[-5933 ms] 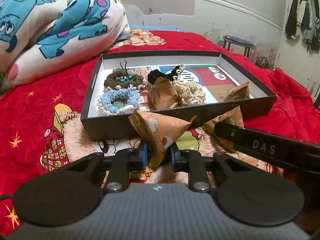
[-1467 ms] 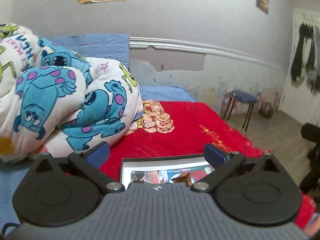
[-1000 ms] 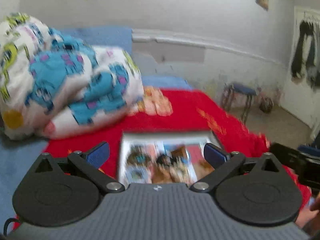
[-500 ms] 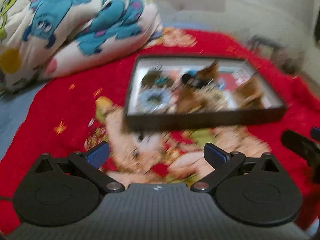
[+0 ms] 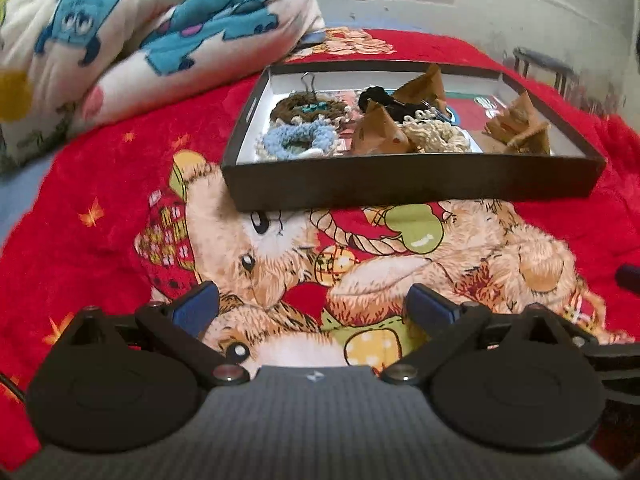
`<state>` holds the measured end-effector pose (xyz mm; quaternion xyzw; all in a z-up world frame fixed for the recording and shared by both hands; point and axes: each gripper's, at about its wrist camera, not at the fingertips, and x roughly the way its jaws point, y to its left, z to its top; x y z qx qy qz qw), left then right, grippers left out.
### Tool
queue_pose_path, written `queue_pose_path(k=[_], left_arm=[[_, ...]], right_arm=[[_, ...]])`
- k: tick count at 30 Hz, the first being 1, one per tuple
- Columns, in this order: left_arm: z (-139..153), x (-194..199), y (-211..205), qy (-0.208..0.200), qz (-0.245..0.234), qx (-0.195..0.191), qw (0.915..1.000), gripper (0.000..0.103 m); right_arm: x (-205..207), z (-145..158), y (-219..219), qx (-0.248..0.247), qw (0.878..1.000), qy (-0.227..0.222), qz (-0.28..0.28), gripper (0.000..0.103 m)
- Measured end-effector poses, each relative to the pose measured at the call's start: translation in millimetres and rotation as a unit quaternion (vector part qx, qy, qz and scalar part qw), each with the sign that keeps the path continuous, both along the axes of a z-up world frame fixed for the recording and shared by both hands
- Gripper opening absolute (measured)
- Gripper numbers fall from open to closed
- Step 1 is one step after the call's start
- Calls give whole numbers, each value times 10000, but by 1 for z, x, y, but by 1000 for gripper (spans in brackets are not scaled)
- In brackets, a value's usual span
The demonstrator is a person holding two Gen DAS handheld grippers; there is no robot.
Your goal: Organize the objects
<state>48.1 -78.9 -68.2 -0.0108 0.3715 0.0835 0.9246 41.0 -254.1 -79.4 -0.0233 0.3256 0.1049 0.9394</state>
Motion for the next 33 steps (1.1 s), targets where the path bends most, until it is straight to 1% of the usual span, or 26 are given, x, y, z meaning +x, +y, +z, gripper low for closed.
queue_pose_path(k=[2,6,7,10,13,15,18,21,25,27,28,30,32,33], left_arm=[[-3,-2,4,-118,1,-146,9998,103],[-7,-10,4,-389,-60,-106,9992,103],[-8,-11,5,-429,-62,-129,9990,103],[-8,-14,7,-485,-69,-210,9986,103],[-8,-22,7,-550,-123,-211,9982,103],[-7,-25,10,-566,-147,-311,9978,103],[-6,-27,12,-520,-85,-340,9980,103],[-8,-30,13,-609,-54,-381,9974,103],[-6,-30,13,-554,-60,-294,9980,103],[-4,-41,16,-520,-150,-252,9982,103],[-6,-47,15,-494,-162,-145,9985,103],[-9,-63,10,-712,-131,126,9973,103],[-9,-62,4,-677,-98,315,9972,103],[-9,-62,3,-670,-70,337,9972,103]], right_arm=[[0,-2,3,-116,9999,-70,-25,103],[-7,3,12,-469,9985,-259,-99,103],[-6,4,12,-470,9986,-226,-93,103],[-4,3,6,-258,9995,-138,-75,103],[-4,3,8,-334,9993,-150,-74,103],[-5,2,10,-399,9990,-168,-73,103],[-5,2,9,-348,9992,-161,-59,103],[-5,2,9,-350,9992,-156,-60,103],[-6,2,10,-366,9992,-166,-58,103],[-6,2,10,-397,9990,-170,-60,103],[-5,2,10,-381,9991,-170,-60,103],[-5,2,7,-309,9994,-139,-55,103],[-5,2,8,-328,9993,-147,-55,103],[-5,2,8,-339,9993,-151,-54,103]])
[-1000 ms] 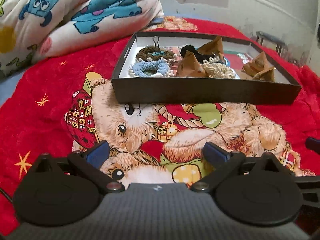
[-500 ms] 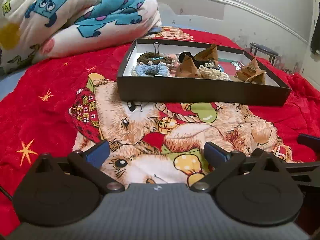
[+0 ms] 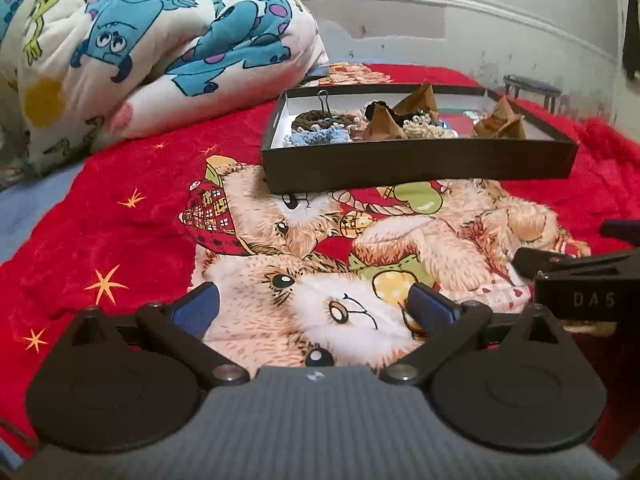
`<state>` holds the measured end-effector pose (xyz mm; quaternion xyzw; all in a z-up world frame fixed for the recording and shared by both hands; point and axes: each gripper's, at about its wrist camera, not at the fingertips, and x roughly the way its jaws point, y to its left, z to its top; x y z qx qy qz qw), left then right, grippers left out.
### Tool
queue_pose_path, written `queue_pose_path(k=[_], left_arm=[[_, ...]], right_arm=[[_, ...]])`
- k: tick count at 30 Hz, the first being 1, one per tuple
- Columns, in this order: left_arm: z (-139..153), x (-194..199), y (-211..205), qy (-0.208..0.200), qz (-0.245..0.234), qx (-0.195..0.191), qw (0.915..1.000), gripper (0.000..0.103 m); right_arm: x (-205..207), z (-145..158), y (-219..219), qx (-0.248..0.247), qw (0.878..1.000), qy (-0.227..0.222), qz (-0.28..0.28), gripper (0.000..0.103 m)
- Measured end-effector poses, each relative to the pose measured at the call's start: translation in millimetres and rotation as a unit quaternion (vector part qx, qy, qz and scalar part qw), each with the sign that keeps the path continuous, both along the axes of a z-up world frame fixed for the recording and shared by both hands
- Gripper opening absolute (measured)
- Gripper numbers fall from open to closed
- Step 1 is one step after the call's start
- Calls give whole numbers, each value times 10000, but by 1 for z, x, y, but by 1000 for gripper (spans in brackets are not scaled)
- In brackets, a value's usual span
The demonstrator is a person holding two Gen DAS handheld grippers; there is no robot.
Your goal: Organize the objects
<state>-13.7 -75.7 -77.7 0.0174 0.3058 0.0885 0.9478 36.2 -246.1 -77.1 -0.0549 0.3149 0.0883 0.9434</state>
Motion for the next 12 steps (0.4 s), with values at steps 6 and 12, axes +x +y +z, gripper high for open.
queue_pose_path(k=[6,12], left_arm=[[-1,-1,3,-21,108,-173,9998,103],[-2,-1,6,-34,101,-286,9995,103]], right_arm=[[0,0,0,1,10000,5,0,103],[0,0,0,-1,10000,-2,-1,103]])
